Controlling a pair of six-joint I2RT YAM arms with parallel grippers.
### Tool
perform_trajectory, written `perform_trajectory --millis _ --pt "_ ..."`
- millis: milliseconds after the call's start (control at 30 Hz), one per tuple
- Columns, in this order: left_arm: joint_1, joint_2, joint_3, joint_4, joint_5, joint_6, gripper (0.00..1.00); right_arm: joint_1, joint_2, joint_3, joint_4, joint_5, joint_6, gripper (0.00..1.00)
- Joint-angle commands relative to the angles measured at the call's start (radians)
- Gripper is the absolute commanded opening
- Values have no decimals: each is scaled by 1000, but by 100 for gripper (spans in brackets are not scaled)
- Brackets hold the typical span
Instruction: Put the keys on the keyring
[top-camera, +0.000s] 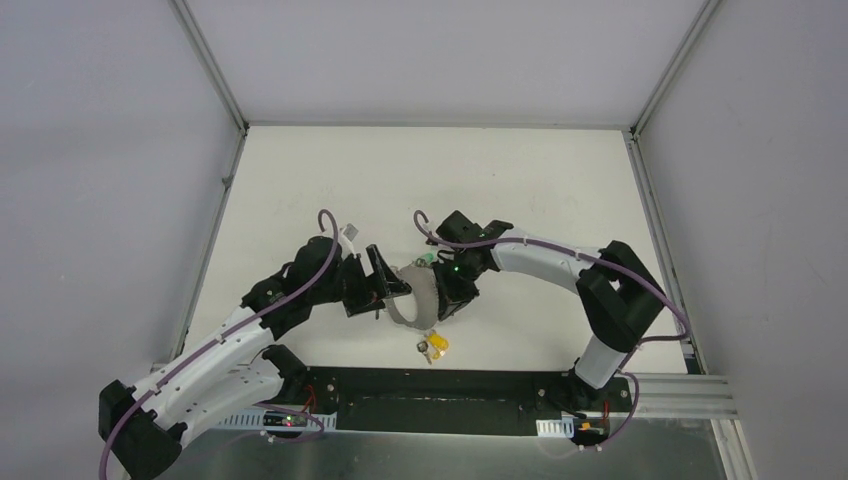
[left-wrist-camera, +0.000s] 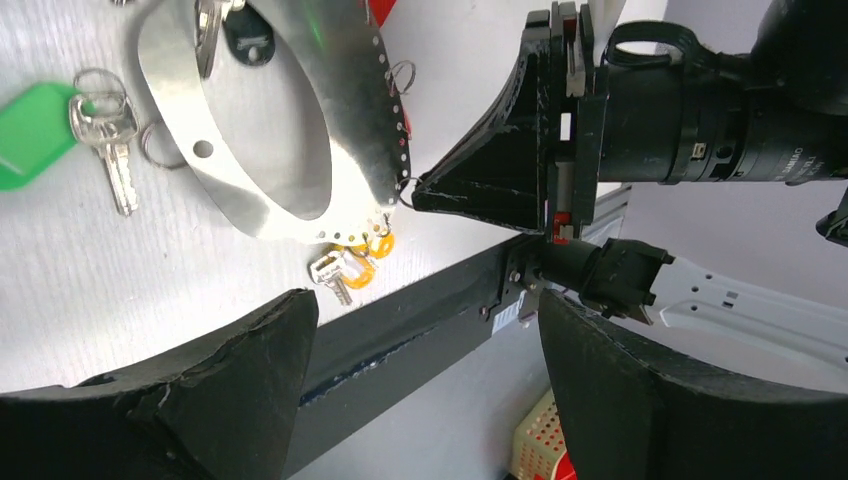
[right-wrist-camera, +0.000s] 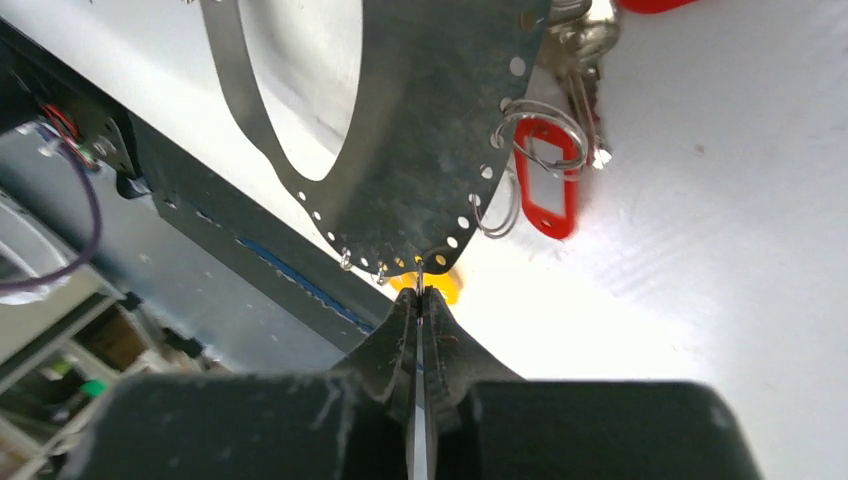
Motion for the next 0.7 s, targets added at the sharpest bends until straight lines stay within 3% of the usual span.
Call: perform_trajectory --millis 0,267,467,667 --pt "10 -56 70 2 -74 110 83 4 -108 78 -145 108 -172 0" --pt "10 -107 149 28 -101 309 79 4 -270 114 -99 155 -343 0" --pt "10 -107 187 107 -14 482 79 3 -439 34 81 83 -479 0" --pt "10 -100 203 157 38 590 77 3 -587 -79 274 61 -513 0"
